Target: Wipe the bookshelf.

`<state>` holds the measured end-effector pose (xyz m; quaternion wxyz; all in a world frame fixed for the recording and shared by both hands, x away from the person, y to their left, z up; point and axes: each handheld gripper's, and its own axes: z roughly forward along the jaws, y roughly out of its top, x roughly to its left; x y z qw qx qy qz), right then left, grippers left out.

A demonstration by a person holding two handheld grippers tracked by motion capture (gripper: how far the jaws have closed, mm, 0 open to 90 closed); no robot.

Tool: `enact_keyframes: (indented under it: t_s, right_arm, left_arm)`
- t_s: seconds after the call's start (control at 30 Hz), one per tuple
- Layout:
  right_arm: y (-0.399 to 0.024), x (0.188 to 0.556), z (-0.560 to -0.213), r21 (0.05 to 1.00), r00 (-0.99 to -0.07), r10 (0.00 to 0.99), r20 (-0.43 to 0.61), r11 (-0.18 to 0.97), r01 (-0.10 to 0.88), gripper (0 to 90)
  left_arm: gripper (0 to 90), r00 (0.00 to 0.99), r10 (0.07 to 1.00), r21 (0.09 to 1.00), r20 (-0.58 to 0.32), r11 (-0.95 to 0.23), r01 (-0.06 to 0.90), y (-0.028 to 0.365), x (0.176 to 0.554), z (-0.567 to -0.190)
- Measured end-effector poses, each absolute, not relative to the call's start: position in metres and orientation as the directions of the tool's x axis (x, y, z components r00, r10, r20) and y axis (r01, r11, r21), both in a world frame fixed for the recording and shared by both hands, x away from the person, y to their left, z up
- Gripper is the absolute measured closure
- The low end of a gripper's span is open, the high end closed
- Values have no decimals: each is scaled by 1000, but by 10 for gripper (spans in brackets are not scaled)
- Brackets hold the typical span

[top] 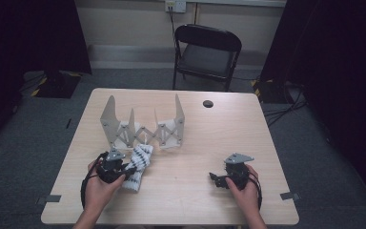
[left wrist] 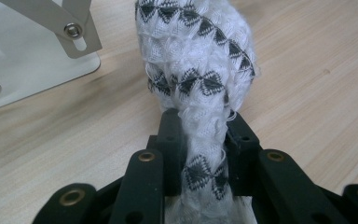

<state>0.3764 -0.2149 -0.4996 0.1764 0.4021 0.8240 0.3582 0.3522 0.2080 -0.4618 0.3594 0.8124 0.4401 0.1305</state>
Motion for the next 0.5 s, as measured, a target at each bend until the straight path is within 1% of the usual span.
enact_keyframes:
  t_s: [0.27, 0.5]
  right_arm:
    - [-215, 376, -500, 732, -615, 789, -3, 420, 536, 134]
    - [-215, 376, -500, 732, -615, 789, -2, 420, 536, 134]
  left_arm:
    - [719, 594, 799, 690, -96, -376, 618, 205, 351, -466]
    - [721, 591, 799, 682, -110, -372, 629, 204, 352, -473]
